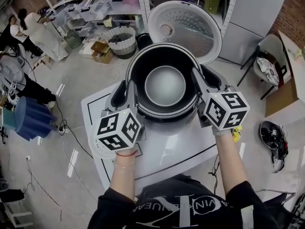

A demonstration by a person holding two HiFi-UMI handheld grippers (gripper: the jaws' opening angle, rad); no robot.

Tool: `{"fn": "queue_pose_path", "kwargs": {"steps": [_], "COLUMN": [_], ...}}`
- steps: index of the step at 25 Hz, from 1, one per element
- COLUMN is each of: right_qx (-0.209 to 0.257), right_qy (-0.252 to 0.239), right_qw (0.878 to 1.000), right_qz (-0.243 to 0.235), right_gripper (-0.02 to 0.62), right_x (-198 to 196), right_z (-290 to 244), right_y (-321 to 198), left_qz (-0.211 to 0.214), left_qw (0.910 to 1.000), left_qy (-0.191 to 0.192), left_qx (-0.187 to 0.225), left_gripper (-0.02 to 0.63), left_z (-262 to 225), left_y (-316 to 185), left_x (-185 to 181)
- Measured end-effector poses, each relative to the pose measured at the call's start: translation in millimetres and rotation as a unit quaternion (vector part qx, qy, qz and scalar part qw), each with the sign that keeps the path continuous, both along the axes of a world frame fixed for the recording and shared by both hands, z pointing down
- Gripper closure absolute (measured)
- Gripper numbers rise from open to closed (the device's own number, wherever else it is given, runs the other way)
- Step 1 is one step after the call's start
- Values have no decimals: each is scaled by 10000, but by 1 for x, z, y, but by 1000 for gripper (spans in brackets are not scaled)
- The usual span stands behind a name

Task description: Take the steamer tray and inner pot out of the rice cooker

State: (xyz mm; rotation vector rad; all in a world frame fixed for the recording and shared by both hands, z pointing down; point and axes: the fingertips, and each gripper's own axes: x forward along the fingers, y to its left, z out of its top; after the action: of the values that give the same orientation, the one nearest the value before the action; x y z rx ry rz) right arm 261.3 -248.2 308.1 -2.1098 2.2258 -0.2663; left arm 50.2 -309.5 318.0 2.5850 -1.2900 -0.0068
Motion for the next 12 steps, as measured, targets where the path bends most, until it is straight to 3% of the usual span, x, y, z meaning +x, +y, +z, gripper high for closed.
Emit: {"fn": "queue_pose_path", "kwargs": {"steps": [12], "right_qx": [721], "right_qy": [-116], "right_qw": [9961], "right_qz": [-491], "right_gripper": [505], "right_x": [-30], "right_z": [-69], "right_y": [26], "left_qz": [-420], "left_qw": [9960], "left_qy": [404], "left_qx": [672], "left_gripper": [534], "left_z": [-73], "left_y": [37], "left_x": [-34]}}
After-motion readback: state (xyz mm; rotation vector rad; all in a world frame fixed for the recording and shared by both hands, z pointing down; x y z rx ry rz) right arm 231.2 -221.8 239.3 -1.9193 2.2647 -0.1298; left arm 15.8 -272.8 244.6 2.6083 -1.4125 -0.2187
